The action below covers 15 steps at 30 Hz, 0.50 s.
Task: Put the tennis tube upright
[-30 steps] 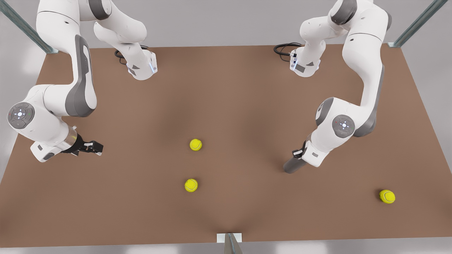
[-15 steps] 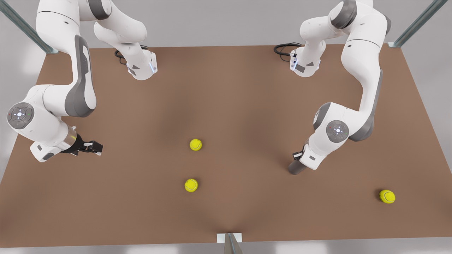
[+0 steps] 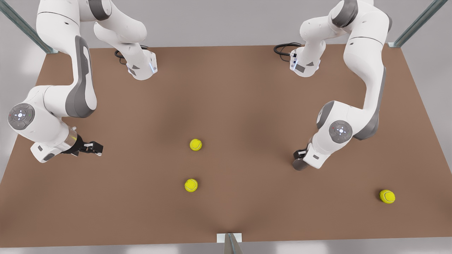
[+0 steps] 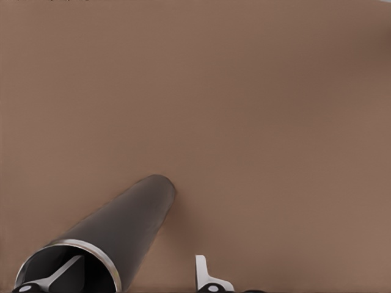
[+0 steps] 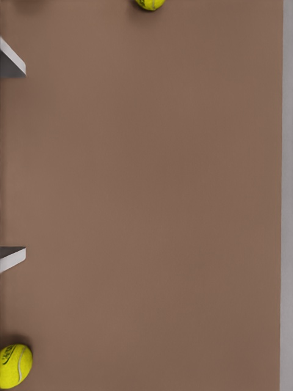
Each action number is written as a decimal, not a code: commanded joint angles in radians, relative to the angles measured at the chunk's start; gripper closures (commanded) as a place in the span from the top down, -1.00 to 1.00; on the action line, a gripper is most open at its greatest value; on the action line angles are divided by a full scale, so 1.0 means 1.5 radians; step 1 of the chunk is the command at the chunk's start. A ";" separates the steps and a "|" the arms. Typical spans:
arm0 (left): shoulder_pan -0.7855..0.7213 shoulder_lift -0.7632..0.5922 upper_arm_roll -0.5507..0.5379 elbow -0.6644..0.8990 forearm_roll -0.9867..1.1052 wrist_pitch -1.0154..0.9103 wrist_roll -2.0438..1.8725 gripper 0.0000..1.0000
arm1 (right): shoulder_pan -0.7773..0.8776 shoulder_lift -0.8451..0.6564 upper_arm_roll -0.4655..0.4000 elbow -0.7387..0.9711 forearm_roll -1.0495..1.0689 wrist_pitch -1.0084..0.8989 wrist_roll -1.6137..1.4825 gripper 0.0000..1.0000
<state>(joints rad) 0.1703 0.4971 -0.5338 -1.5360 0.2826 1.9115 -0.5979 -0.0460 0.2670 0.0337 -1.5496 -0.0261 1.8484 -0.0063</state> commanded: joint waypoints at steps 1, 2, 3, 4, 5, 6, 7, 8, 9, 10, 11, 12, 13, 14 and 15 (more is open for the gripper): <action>0.000 0.000 0.000 0.000 0.012 -0.001 0.000 1.00 | 0.000 0.000 0.000 0.000 0.000 0.000 0.000 1.00; 0.000 0.000 -0.001 0.000 0.012 -0.001 0.000 1.00 | 0.000 0.001 0.000 0.000 0.000 0.000 0.000 1.00; 0.000 0.000 -0.001 0.001 0.012 -0.001 0.000 1.00 | 0.000 0.001 0.000 0.000 0.000 0.000 0.000 1.00; 0.000 -0.001 -0.001 0.002 0.012 -0.002 0.001 1.00 | 0.000 0.001 0.000 0.000 0.000 0.000 0.000 1.00; 0.000 -0.003 -0.005 0.020 0.011 -0.037 0.002 1.00 | 0.000 0.001 0.000 0.000 0.000 0.000 0.000 1.00; -0.003 -0.017 -0.007 0.033 0.011 -0.074 0.002 1.00 | 0.000 0.001 0.000 0.000 0.000 0.000 0.000 1.00; -0.003 -0.030 -0.013 0.038 0.010 -0.099 0.002 1.00 | 0.000 0.001 0.000 0.000 0.000 0.000 0.000 1.00; -0.002 -0.031 -0.024 0.053 0.010 -0.128 0.001 1.00 | 0.000 0.001 0.000 0.000 0.000 0.000 0.000 1.00; -0.002 -0.032 -0.033 0.086 0.007 -0.182 0.002 1.00 | 0.000 0.001 0.000 0.000 0.000 0.000 0.000 1.00; -0.001 -0.032 -0.048 0.146 0.008 -0.257 0.003 1.00 | 0.000 0.001 0.000 0.000 0.000 0.000 0.000 1.00; -0.001 -0.033 -0.050 0.199 0.010 -0.326 0.017 1.00 | 0.000 0.000 0.000 0.000 0.000 0.000 0.000 1.00; -0.001 -0.034 -0.050 0.227 0.009 -0.367 0.031 1.00 | 0.000 0.001 0.000 0.000 0.000 0.000 -0.001 1.00; -0.001 -0.053 -0.054 0.243 0.010 -0.383 0.052 1.00 | 0.000 0.000 0.000 0.000 0.000 0.000 0.000 1.00; 0.018 -0.066 -0.048 0.243 0.013 -0.399 0.161 1.00 | 0.000 0.000 0.000 0.000 0.000 0.000 0.000 1.00; -0.105 -0.095 0.136 0.253 -0.003 -0.416 0.322 1.00 | 0.000 0.000 0.000 0.000 0.000 0.000 0.000 1.00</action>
<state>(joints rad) -0.1075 0.3080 -0.0672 -1.1682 0.2663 1.2822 -0.0283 -0.0460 0.2670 0.0337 -1.5493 -0.0247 1.8484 -0.0076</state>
